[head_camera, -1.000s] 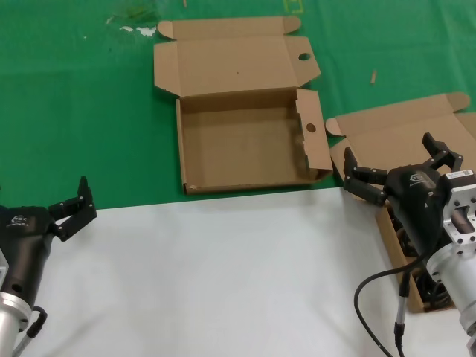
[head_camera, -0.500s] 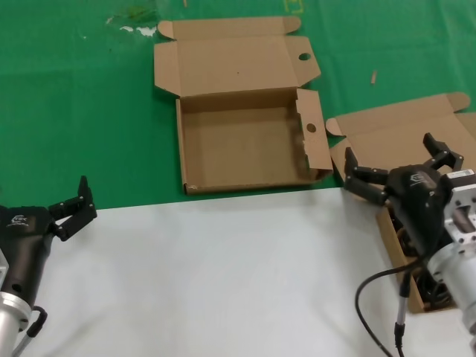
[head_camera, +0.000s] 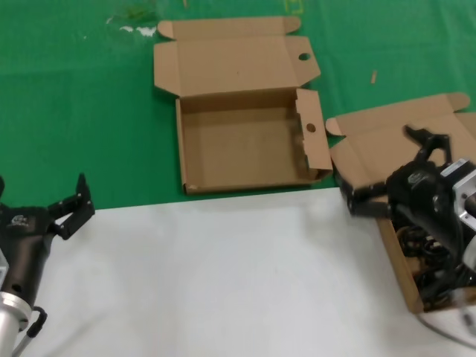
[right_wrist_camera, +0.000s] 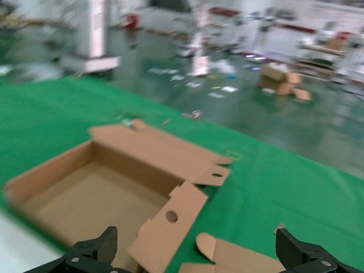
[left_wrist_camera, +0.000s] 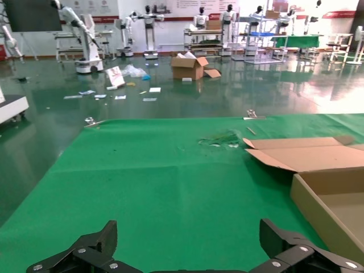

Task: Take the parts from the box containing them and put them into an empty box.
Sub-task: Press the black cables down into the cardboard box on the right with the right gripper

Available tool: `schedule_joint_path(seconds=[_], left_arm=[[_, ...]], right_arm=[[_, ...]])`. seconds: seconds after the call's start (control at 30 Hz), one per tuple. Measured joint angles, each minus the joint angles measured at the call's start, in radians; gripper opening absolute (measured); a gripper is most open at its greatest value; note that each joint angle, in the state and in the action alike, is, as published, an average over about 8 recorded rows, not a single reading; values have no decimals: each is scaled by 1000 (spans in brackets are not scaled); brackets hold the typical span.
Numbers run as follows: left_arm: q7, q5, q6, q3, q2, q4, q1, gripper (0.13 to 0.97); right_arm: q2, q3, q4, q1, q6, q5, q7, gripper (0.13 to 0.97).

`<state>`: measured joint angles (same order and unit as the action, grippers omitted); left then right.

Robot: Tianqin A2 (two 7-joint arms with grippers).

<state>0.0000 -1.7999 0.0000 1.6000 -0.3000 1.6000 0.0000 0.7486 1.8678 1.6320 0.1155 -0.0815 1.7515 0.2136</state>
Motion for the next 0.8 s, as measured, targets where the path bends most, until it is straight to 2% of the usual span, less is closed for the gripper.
schedule_joint_path(seconds=[0.13,0.23,0.27,0.43,0.6,0.8], left_arm=[[0,0,0,0,0,0,0,868],[0,0,0,0,0,0,0,830],[0,0,0,0,0,0,0,830],[0,0,0,0,0,0,0,725],[0,0,0,0,0,0,0,635],[0,0,0,0,0,0,0,472]], right_arm=[[153,29,23,39,-143,-132,108,966],[257,53,35,88,-264,-186,128,966],[289,66,37,111,-306,-193,120,966],[417,164,16,268,-530,-189,4,966],[458,252,-39,423,-740,-201,-145,966],[411,289,-133,559,-952,-297,-308,965]])
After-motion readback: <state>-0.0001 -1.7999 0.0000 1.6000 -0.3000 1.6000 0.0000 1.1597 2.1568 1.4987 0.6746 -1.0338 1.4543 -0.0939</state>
